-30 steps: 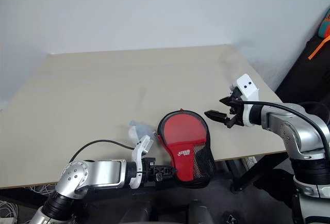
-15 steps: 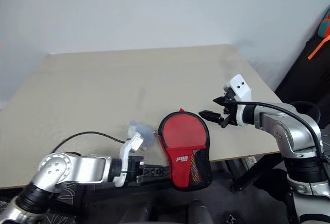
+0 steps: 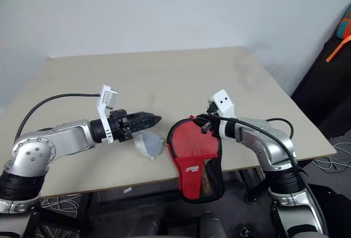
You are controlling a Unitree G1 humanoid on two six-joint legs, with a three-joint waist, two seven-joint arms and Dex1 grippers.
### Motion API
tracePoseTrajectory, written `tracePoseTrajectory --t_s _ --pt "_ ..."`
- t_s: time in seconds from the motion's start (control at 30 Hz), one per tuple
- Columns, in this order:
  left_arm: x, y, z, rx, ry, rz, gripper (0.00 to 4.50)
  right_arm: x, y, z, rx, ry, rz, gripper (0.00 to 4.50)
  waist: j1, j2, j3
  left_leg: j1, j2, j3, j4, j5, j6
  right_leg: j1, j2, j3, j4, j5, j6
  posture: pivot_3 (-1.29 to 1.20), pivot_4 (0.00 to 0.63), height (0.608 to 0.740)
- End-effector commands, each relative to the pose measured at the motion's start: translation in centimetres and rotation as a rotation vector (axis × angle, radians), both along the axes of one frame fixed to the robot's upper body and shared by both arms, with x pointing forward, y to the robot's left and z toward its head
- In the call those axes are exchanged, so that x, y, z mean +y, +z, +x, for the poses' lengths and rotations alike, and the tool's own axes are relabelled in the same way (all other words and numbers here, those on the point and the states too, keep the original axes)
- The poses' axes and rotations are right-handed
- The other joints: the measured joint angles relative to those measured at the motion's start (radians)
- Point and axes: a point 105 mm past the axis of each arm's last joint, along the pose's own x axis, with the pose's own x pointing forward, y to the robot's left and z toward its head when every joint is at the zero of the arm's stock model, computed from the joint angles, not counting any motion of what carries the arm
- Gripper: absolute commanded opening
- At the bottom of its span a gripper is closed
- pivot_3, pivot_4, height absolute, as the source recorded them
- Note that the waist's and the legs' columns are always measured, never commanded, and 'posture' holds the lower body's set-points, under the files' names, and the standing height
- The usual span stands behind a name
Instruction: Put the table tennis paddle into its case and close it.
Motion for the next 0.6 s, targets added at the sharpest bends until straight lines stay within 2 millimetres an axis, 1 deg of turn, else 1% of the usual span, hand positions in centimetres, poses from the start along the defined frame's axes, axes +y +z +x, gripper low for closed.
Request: tracePoseTrajectory --t_s 0.03,0.13,0.2,0.27,0.37,0.6 --pt "1.3 -0.1 0.6 -0.1 0.015 0.041 2.8 0.3 0.1 1.1 -0.039 -0.047 -0.009 0.03 -0.001 0.0 0.0 0.0 0.0 0.0 0.0 0.0 0.0 0.0 0.0 0.0 0.0 0.0 0.0 0.0 0.0 0.74" --pt "2.4 -2.1 0.9 -0.092 0.044 0.096 2.8 0.7 -0.7 1.3 -0.028 -0.054 -0.007 0.03 0.001 0.0 0.0 0.0 0.0 0.0 0.0 0.0 0.0 0.0 0.0 0.0 0.0 0.0 0.0 0.0 0.0 0.74" --pt "2.8 -3.7 0.1 -0.081 0.009 0.134 2.8 1.3 -1.4 1.2 -0.01 -0.052 -0.006 0.03 -0.003 0.0 0.0 0.0 0.0 0.0 0.0 0.0 0.0 0.0 0.0 0.0 0.0 0.0 0.0 0.0 0.0 0.74" --pt "3.1 -4.7 -0.5 -0.066 -0.016 0.158 2.8 1.8 -2.0 1.1 0.008 -0.051 -0.004 0.03 -0.005 0.0 0.0 0.0 0.001 0.0 0.0 0.0 0.0 0.0 0.0 0.0 0.0 0.0 0.0 0.0 0.0 0.74" --pt "3.4 -5.6 -1.1 -0.041 -0.041 0.168 2.8 2.3 -2.8 1.1 0.028 -0.053 -0.008 0.03 -0.005 0.0 0.0 0.0 0.002 0.0 -0.001 0.0 0.0 -0.001 0.0 -0.001 0.001 0.0 0.0 0.0 0.0 0.74" --pt "3.4 -7.2 -2.3 0.026 -0.087 0.142 2.8 3.2 -4.0 1.0 0.056 -0.048 -0.016 0.03 -0.004 0.0 0.0 0.0 0.002 -0.001 -0.001 0.0 0.0 0.0 0.0 -0.001 0.001 0.0 0.0 0.0 0.0 0.74"
